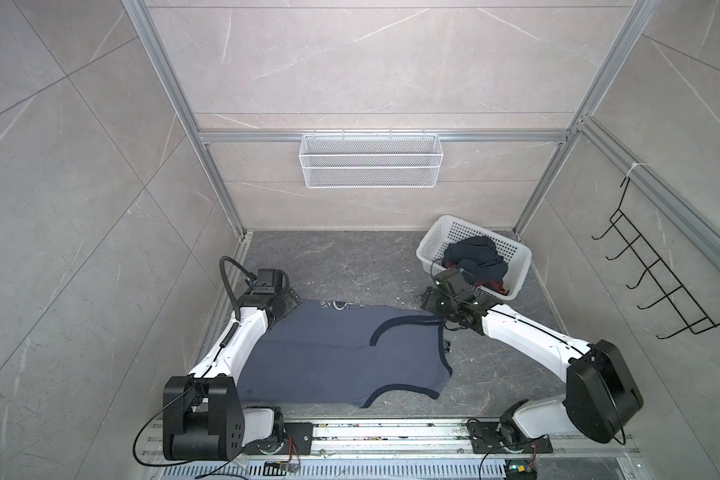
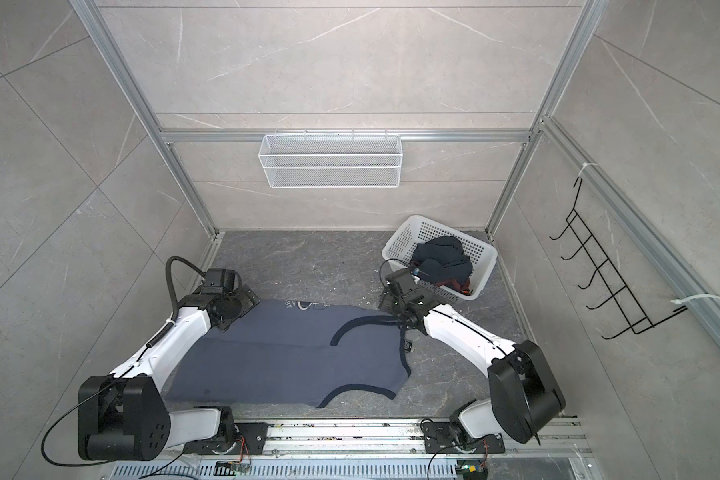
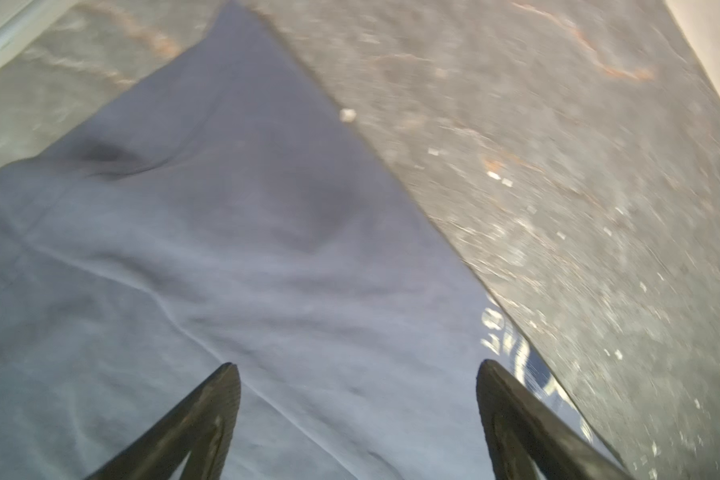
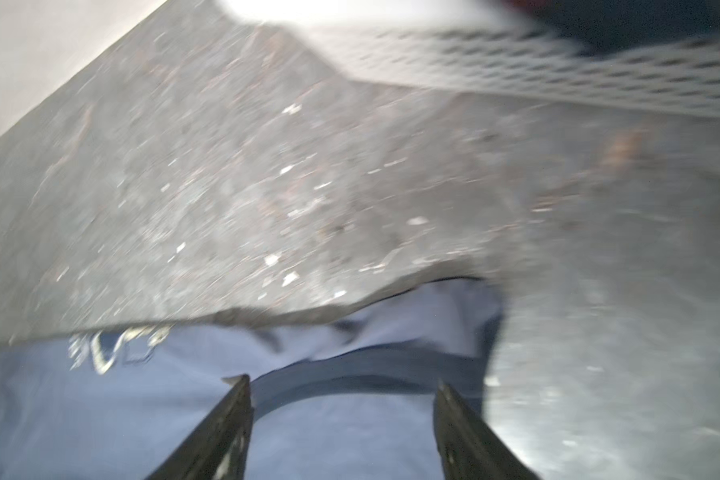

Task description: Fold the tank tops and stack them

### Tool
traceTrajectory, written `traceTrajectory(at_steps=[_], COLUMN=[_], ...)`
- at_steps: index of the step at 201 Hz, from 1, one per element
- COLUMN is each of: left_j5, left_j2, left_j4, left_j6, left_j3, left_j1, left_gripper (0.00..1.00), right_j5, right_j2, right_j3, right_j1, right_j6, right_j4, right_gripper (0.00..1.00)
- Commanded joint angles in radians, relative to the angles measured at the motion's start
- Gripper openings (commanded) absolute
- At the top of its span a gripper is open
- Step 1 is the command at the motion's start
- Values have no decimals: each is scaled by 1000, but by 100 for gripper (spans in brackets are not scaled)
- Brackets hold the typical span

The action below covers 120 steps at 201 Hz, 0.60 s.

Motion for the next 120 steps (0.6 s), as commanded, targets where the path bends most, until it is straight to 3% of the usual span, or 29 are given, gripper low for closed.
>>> traceTrajectory(at_steps=[1,38,120], left_j5=[13,62,98], left_j2=[90,215,362], left_j4=[-44,-3,142], left_j6=[48,44,-19], left_j3=[59,62,-10], left_j1=[-66,-104,-71], left_gripper=[91,91,91], right_j5=[-98,-161,-114], right_j2=[131,286,525], right_j3=[49,114,288], right_j1=[48,67,11], right_j6=[5,32,-14], right_j4=[17,27,-90], right_gripper=[68,67,62])
